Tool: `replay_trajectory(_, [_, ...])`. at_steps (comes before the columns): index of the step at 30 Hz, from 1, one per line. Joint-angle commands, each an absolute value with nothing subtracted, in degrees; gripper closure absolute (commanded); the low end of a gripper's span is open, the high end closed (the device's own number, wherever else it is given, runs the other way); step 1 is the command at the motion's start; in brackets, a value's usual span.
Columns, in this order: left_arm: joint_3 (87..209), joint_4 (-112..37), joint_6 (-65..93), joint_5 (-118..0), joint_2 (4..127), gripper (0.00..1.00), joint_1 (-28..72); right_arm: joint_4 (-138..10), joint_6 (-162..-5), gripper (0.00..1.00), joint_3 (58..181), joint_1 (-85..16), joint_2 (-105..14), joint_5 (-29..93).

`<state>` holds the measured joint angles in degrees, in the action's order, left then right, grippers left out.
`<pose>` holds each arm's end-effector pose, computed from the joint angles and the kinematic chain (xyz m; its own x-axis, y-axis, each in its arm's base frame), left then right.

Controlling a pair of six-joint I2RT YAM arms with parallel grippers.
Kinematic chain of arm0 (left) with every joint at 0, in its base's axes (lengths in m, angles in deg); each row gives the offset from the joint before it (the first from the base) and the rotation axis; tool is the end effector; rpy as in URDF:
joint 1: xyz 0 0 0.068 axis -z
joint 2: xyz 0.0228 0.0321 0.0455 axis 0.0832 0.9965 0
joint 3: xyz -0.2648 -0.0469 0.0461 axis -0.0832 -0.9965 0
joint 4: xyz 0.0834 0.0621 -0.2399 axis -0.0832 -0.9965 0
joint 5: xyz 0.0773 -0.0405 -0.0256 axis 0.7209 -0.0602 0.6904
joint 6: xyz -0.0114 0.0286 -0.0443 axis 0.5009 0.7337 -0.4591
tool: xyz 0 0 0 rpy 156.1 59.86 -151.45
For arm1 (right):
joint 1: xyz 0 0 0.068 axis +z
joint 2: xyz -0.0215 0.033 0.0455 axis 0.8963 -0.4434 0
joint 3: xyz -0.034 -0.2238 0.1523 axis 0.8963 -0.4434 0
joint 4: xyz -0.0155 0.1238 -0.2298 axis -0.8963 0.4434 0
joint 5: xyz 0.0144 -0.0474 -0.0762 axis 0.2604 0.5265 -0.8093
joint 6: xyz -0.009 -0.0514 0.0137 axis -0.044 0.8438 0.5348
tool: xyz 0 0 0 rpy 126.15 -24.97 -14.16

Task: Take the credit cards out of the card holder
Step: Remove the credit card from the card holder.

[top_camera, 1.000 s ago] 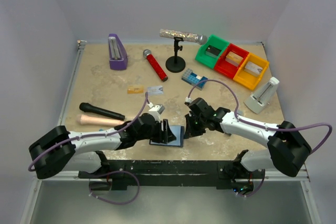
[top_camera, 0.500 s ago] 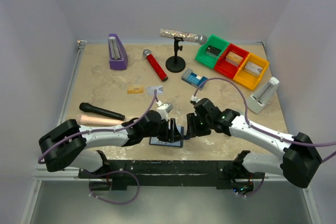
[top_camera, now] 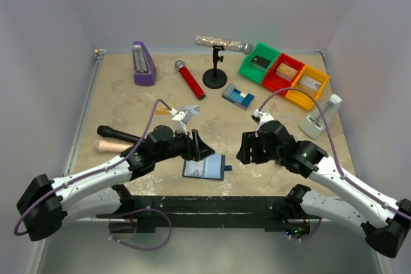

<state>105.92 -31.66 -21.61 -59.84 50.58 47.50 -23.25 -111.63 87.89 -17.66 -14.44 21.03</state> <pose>0.1381 -0.1877 0.2292 -0.8007 -0.1519 -0.5795 0.4166 0.5540 -0.7208 0.1219 0.1233 0.2685 -0.8137 -0.0208 -0.5809 -0.2742 0.8949 0.3521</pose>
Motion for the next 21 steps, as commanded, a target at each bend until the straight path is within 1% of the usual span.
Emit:
replay_trajectory(1, [105.5,-37.3,-19.4,-58.5,41.5,0.37,42.7,-28.4,-110.8,0.40,90.1,-16.8,-12.2,27.2])
replay_trajectory(4, [103.0,-41.3,-18.5,-56.9,36.7,0.38,40.3,-33.6,-111.9,0.43,90.9,-14.6,-15.1,31.9])
replay_trajectory(7, [101.3,-42.9,-18.4,-55.9,36.1,0.42,39.0,-38.7,-113.0,0.48,92.4,-12.3,-21.7,35.3])
replay_trajectory(10, [99.8,-43.8,-19.1,-53.8,37.2,0.49,38.7,-44.5,-115.5,0.54,93.1,-11.0,-28.8,38.4])
replay_trajectory(12, [98.0,-43.9,-19.8,-51.8,37.4,0.54,38.6,-49.0,-118.1,0.61,92.3,-10.9,-32.3,39.4])
replay_trajectory(14, [96.7,-43.6,-20.7,-50.9,37.8,0.59,38.6,-53.9,-120.5,0.64,91.6,-10.9,-36.3,39.7])
replay_trajectory(15, [96.1,-43.5,-21.3,-48.6,38.3,0.61,38.6,-55.5,-121.5,0.66,91.2,-10.9,-37.8,40.1])
replay_trajectory(17, [95.0,-43.2,-22.0,-47.8,39.3,0.65,38.6,-58.6,-123.4,0.66,90.9,-10.9,-41.0,40.9])
replay_trajectory(21, [93.0,-41.0,-23.0,-47.8,41.3,0.68,38.6,-63.4,-126.4,0.63,90.3,-10.9,-46.8,42.4])
